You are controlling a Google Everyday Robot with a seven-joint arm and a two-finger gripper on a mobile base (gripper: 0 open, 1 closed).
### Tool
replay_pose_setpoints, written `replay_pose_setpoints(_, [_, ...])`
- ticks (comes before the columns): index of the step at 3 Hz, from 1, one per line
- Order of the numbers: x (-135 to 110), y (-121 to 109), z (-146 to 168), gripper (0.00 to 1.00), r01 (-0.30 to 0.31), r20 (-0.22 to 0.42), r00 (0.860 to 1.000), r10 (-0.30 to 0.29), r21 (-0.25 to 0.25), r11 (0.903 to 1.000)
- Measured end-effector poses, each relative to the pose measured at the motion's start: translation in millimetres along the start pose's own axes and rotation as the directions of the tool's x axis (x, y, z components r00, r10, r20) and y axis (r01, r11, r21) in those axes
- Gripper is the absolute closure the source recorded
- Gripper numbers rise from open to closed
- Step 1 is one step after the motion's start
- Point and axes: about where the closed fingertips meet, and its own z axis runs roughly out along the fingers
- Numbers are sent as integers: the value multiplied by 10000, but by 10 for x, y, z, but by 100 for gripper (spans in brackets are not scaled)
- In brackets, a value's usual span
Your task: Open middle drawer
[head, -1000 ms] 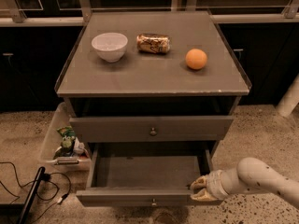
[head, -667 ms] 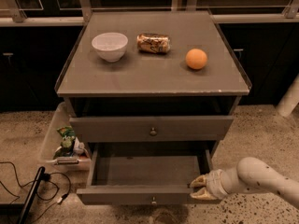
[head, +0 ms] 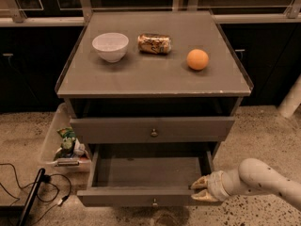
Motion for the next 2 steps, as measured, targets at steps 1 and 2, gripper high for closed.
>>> replay_pose_setpoints(1, [0, 0, 0, 12, 0, 0, 10000, 0, -1, 10000])
replay_pose_setpoints(2, [0, 0, 0, 0, 0, 0, 10000, 0, -1, 10000])
